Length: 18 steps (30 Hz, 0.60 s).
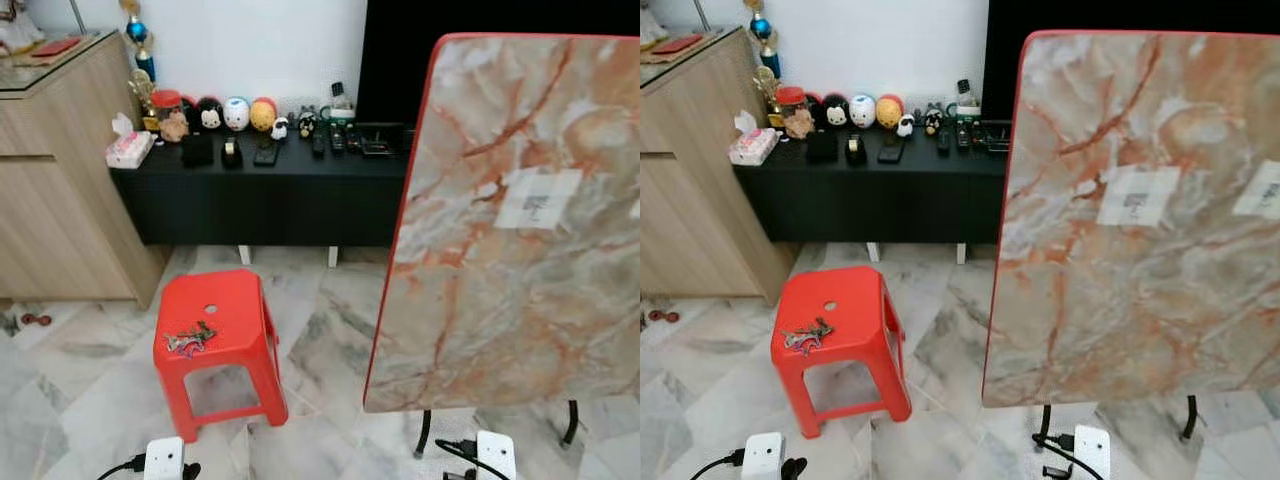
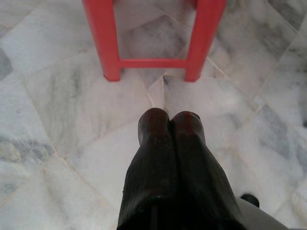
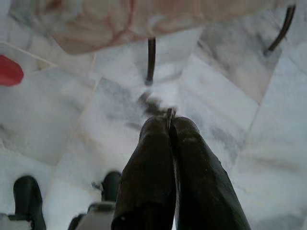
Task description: Hang keys on a hook
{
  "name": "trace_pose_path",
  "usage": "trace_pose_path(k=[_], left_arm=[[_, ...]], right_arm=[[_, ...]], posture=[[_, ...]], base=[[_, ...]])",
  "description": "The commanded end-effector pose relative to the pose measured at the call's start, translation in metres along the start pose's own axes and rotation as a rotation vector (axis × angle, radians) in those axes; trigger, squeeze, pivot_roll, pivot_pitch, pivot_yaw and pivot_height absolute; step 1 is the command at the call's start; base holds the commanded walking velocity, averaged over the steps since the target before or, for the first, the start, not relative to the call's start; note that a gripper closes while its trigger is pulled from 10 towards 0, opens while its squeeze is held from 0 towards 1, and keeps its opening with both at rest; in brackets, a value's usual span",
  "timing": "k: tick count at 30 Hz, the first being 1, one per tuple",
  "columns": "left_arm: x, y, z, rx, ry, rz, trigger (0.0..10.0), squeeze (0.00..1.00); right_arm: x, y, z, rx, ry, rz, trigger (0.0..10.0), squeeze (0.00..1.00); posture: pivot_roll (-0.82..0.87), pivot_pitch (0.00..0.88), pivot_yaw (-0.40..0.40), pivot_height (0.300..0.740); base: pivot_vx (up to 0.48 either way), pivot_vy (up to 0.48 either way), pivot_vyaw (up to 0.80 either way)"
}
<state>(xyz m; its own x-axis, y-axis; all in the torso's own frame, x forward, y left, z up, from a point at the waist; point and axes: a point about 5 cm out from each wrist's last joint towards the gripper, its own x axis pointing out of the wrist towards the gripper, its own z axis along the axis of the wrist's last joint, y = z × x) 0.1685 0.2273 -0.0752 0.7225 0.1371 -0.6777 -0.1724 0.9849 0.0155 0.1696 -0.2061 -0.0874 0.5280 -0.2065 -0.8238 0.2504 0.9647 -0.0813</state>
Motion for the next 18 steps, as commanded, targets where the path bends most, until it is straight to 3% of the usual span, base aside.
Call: trace_pose_path(k=[1, 9, 14, 18], left_arm=[[0.0, 0.0, -0.001, 0.002, 0.001, 0.007, 10.0, 0.0], [-0.001, 0.0, -0.002, 0.009, 0.002, 0.011, 10.0, 0.0], [-0.002, 0.002, -0.004, 0.009, 0.006, 0.014, 10.0, 0.0], [-0.003, 0.002, -0.005, 0.011, 0.011, 0.015, 10.0, 0.0]], right_arm=[[0.001, 0.0, 0.009, 0.013, -0.029, 0.002, 10.0, 0.0], [0.002, 0.001, 0.017, 0.023, -0.054, -0.001, 10.0, 0.0], [0.002, -0.002, 0.021, 0.062, -0.077, -0.054, 10.0, 0.0], [0.002, -0.015, 0.036, 0.088, -0.155, -0.158, 10.0, 0.0]], posture=[[0.13, 0.0, -0.054, 0.74], [0.14, 0.0, -0.058, 0.74], [0.14, 0.0, -0.057, 0.74], [0.14, 0.0, -0.056, 0.74]], base=[[0.394, 0.0, 0.0], [0.379, 0.0, 0.0], [0.0, 0.0, 0.0], [0.0, 0.0, 0.0]])
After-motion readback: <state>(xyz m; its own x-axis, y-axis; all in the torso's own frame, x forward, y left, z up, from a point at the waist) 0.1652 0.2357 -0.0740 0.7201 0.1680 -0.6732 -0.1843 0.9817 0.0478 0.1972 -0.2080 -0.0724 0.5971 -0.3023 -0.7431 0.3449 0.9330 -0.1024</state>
